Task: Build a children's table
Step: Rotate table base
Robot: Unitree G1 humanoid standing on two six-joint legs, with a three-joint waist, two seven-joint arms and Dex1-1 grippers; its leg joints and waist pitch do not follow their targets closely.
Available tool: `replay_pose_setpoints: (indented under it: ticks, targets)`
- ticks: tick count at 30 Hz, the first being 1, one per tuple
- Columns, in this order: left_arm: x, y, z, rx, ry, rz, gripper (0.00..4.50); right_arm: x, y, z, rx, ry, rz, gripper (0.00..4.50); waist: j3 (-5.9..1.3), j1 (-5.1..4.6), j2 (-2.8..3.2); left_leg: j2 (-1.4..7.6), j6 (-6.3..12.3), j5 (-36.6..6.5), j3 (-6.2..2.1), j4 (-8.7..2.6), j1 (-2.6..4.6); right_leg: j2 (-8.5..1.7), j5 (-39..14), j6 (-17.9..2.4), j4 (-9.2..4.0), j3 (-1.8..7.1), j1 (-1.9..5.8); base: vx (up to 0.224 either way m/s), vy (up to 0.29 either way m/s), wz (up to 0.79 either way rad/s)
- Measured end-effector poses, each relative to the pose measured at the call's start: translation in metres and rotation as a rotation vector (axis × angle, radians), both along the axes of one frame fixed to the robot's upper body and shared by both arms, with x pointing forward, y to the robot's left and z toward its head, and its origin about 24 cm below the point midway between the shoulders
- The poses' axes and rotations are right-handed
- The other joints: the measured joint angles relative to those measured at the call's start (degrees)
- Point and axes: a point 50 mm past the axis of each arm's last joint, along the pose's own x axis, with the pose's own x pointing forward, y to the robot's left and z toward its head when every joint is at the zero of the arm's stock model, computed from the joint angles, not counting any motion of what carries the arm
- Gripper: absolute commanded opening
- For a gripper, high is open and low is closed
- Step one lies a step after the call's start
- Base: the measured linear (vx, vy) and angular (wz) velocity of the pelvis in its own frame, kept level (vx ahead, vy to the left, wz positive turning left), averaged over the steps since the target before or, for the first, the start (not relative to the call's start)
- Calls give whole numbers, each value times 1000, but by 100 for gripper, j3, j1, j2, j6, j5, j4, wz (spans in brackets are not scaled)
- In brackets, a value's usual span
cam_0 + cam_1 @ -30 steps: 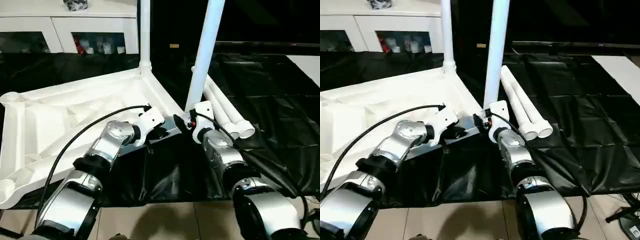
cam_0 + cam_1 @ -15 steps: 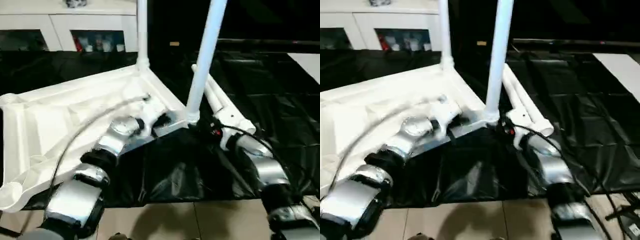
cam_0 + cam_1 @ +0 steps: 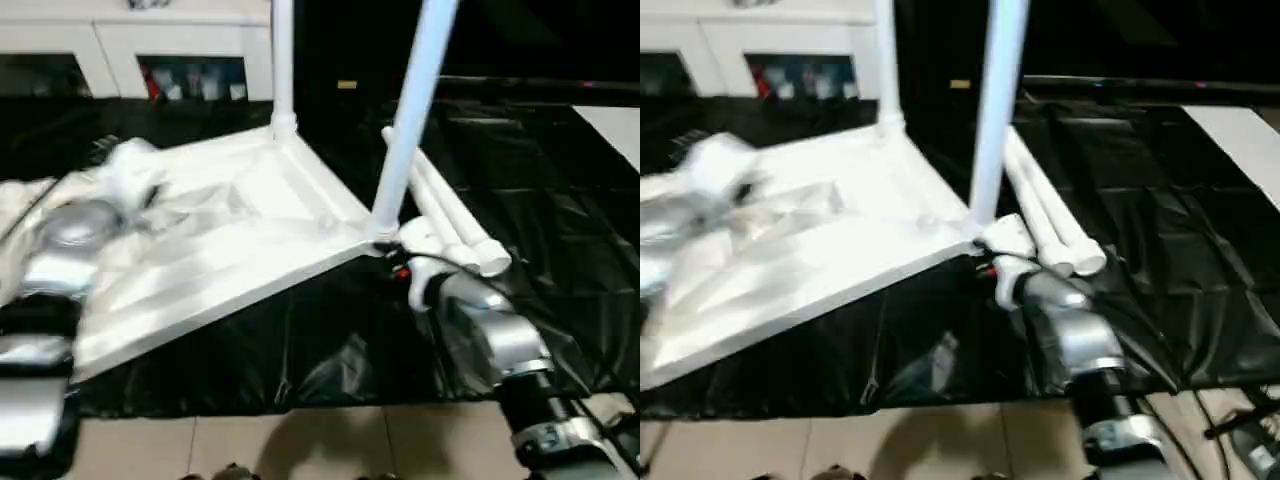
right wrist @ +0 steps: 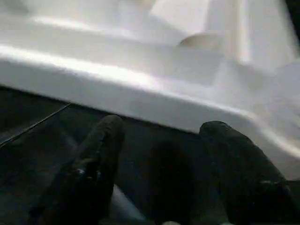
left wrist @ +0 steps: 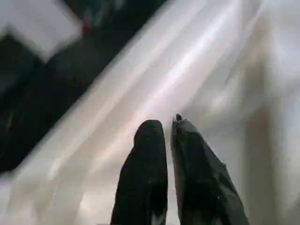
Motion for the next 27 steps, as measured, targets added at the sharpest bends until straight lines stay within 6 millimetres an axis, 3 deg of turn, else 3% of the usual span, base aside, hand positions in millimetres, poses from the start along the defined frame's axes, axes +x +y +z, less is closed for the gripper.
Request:
replay_pose_setpoints:
  ticks: [2,9,18,22,25,27]
  targets:
    - [-6,8,-6,4,56,7,12,-1,2,-4,-45,25,6,265,-11,42,-49,1,-1,0,-2,1,1,0,0,0,1,-1,1,0,0,0]
    - [-13,0,-27,34,234,-72,0,16,14,-11,-125,73,-68,210,-15,14,-61,2,-32,20,-2,7,41,-1,11,-8,35,6,12,0,0,0]
    - [-22,1,-23,25,380,-224,0,34,14,-14,-144,67,-157,144,-15,-45,-60,2,-38,23,1,-2,48,0,9,-11,39,9,11,0,0,0]
    - [-32,-15,-21,-71,472,-402,0,40,16,-13,-146,63,-183,112,-18,-35,-65,1,-35,21,6,-4,48,-1,6,-17,38,12,11,0,0,0]
    - [-40,-40,-23,-172,548,-565,0,43,18,-13,-149,63,-188,79,-18,-24,-67,2,-36,22,9,-3,47,-2,6,-17,42,12,10,0,0,0]
    - [-39,-58,-29,-232,558,-623,0,43,30,-13,-143,63,-170,67,-16,-30,-65,3,-40,25,10,5,52,-2,6,-19,64,13,8,0,0,0]
